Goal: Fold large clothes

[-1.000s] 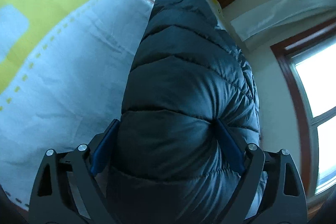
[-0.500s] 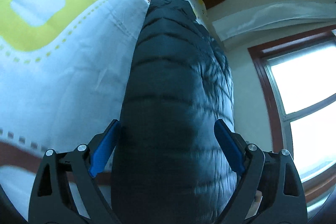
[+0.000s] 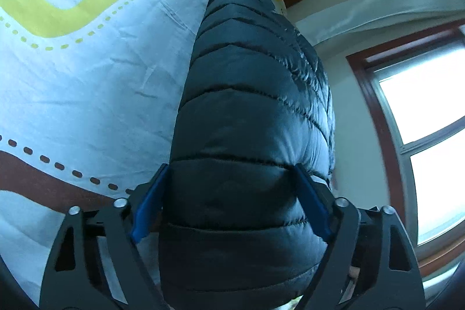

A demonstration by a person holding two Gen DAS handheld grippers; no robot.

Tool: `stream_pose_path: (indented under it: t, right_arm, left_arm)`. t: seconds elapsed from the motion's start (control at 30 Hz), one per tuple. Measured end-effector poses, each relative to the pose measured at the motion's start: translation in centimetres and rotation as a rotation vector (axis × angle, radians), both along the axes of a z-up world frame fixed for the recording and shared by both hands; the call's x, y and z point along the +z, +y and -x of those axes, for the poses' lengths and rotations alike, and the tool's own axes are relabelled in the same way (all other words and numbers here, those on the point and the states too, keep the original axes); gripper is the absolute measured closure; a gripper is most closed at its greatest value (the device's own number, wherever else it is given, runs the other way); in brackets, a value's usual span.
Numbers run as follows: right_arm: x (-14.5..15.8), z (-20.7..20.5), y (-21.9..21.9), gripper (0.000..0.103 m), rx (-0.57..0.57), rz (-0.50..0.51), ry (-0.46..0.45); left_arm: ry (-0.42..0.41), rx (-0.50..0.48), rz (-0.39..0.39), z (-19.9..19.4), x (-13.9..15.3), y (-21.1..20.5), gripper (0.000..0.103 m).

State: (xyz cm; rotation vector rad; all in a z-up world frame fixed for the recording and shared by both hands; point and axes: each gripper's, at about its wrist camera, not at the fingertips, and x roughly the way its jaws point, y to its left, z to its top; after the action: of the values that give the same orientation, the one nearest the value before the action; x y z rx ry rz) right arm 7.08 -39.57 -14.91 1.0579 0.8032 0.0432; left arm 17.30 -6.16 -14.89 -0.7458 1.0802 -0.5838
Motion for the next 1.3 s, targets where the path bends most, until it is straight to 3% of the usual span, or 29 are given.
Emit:
stream_pose_path:
  t: [0.2,0.43,0.57,0.73,1.0,1.07,1.1,1.13,1.17,1.23,1.3]
  right_arm:
    - [-1.8,0.0,0.1,0.078,-0.007,-0.021,-0.024]
    - [-3.0,0.6,-0.3,0.080,-0.017,-0.047,-0.052]
    - [-1.6,0.7,-0.1,0.071,-0.001,-0.023,-0.057]
    - [0.9,3.6,0.6,0.037,-0.013,0.019,-0.063]
    - [2.5,7.6,1.9,0.032,0.012,-0.065,-0.146]
    - [2.3,7.9,2.5,0.032,0.014,-0.028,-0.127]
    - [2.2,7.9,2.5,0.036,0.010,-0.012,-0.113]
    - [1.7,7.7,2.7,0.046,0.012,0.004,-0.081]
    - [1.1,7.6,2.7,0.062,0.013,-0.007,-0.064]
    - [-0.3,7.4,2.4,0.071,0.007,-0.039,-0.044]
    - [-1.3,7.3,2.5,0.074,0.007,-0.029,-0.032]
  left_arm:
    - [-0.011,0.013,-0.007,0.0,-0.9,-0.2,0.044]
    - [-0.020,-0.001,-0.017,-0.1,-1.0,-0.2,0.049]
    - [-0.028,0.003,0.011,0.1,-0.8,0.7,0.042]
    - [-0.028,0.011,0.024,1.4,0.0,1.8,0.027]
    - [-0.041,-0.018,0.049,4.2,0.1,3.5,0.021]
    - [-0.044,-0.025,0.046,4.1,0.1,3.4,0.021]
    - [-0.042,-0.026,0.045,4.1,0.1,3.3,0.026]
    - [-0.037,-0.025,0.037,4.0,0.0,3.2,0.031]
    - [-0.025,-0.026,0.030,3.9,-0.2,3.1,0.040]
    - [-0.010,-0.026,0.030,3.8,-0.5,2.9,0.048]
    - [-0.028,-0.041,-0.018,3.9,-0.4,2.4,0.055]
